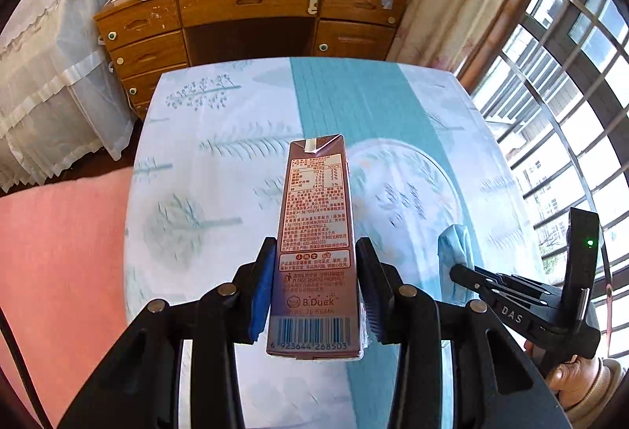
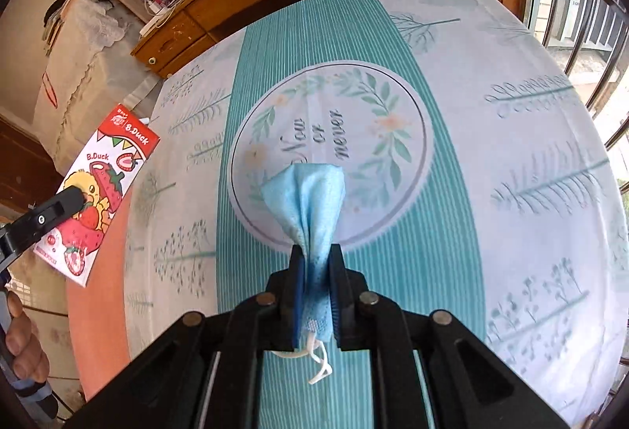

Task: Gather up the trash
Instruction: 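Carry the juice carton and face mask in both tools over the trash bin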

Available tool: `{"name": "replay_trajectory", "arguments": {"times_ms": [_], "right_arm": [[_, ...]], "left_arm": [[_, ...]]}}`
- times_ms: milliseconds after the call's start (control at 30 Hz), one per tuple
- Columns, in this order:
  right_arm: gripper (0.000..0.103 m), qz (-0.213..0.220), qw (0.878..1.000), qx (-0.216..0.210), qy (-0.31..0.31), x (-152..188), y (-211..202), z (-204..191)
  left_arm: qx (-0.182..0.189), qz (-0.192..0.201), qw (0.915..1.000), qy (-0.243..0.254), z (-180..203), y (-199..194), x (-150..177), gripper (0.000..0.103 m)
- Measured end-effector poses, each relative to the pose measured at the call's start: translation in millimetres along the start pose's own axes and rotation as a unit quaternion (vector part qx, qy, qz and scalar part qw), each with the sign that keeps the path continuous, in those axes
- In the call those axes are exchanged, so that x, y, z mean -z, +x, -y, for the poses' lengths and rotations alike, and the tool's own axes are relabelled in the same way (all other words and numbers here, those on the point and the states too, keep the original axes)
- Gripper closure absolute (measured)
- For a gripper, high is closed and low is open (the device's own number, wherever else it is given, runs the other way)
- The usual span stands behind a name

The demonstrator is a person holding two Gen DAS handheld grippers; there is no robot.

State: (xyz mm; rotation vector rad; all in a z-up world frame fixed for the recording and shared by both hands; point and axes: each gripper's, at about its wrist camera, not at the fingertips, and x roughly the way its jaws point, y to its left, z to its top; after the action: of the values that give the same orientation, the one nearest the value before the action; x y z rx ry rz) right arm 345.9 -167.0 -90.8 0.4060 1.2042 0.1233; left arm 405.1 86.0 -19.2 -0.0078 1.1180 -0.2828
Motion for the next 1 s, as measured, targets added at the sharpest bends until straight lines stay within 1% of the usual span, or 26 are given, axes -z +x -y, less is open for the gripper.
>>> {"name": "replay_trajectory", "arguments": {"times_ms": [267,400,500,733,900,1000], "right_arm": [[0.092,0.025,0.996,-0.024,-0.080,91.6,-98.5,35.5],[0.092,0.018,0.994,-0.038,-0.100,133.2,-130.4,60.4],[0.092,0.008,0.993,-0.048,-0.105,157.7,-147.1,75.8],[0.092,-0.022,0.991,-0.073,-0.107,198.3,-161.0,89.7],[0.092,-0.046,0.991,-0.086,-0.089,226.5,-154.5,91.4],[0.092,-0.070,0.990,-0.086,-0.086,245.7,-140.4,89.2]], "left_arm": [[-0.019,0.009,0.9996,-0.018,87.2,-63.8,114.8,0.065],[-0.031,0.013,0.9991,-0.026,127.3,-91.2,168.6,0.065],[-0.035,0.013,0.9988,-0.031,151.2,-109.8,202.1,0.065],[-0.053,-0.001,0.9983,-0.025,186.5,-138.5,256.5,0.065],[-0.061,-0.024,0.9977,-0.019,193.6,-142.4,284.8,0.065],[-0.063,-0.041,0.9970,-0.018,191.9,-136.2,298.9,0.065]]}}
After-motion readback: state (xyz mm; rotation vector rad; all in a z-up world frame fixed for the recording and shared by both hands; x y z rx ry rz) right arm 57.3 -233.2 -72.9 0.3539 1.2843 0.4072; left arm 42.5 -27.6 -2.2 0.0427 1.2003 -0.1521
